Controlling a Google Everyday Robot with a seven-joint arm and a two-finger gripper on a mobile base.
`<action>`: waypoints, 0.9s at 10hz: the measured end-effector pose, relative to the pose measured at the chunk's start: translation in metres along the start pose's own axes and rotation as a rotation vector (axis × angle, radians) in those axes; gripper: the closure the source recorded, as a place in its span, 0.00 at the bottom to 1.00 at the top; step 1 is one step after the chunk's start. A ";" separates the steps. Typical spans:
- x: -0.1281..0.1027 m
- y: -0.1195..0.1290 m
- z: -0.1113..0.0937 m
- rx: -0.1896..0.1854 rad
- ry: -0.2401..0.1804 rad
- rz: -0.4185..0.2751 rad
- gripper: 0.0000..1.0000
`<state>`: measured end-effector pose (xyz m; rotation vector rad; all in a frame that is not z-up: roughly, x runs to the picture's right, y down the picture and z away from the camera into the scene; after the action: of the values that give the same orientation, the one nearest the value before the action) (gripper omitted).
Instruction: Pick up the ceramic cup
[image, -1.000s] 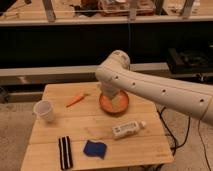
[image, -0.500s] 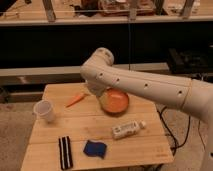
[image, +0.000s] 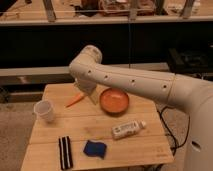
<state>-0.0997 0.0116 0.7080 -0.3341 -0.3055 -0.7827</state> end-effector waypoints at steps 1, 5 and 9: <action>0.000 -0.001 0.001 0.001 -0.001 -0.012 0.20; -0.026 -0.033 0.013 0.009 -0.018 -0.078 0.20; -0.035 -0.046 0.020 0.015 -0.023 -0.124 0.20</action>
<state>-0.1595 0.0119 0.7206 -0.3130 -0.3561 -0.8982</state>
